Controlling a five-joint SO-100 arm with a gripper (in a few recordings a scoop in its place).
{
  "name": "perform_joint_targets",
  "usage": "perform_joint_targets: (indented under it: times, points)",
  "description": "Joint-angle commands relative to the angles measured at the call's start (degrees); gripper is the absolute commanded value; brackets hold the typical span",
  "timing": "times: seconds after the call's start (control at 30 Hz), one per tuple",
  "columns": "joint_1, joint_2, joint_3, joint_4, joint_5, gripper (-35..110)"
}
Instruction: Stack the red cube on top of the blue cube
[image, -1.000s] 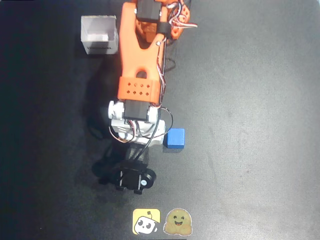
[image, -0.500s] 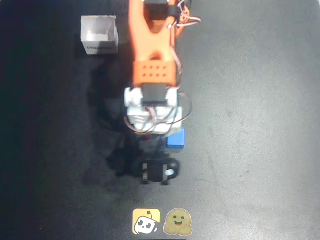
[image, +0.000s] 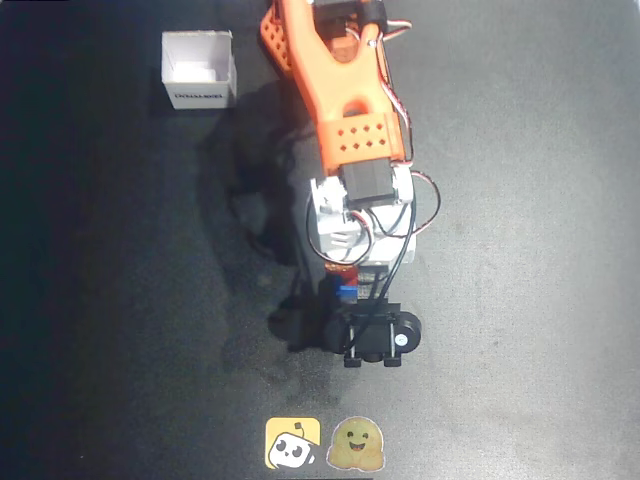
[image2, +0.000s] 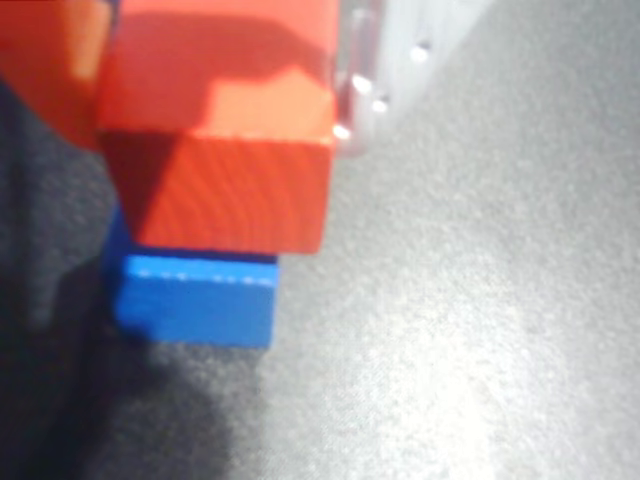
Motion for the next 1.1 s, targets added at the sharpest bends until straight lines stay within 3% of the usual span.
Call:
perform_joint_targets:
  times: [0.0,1.07]
  points:
    - [-0.2,2.1,-0.3,-0.5,0.4,0]
    - [2.8,5.9,5.4,-3.5,-1.1,0]
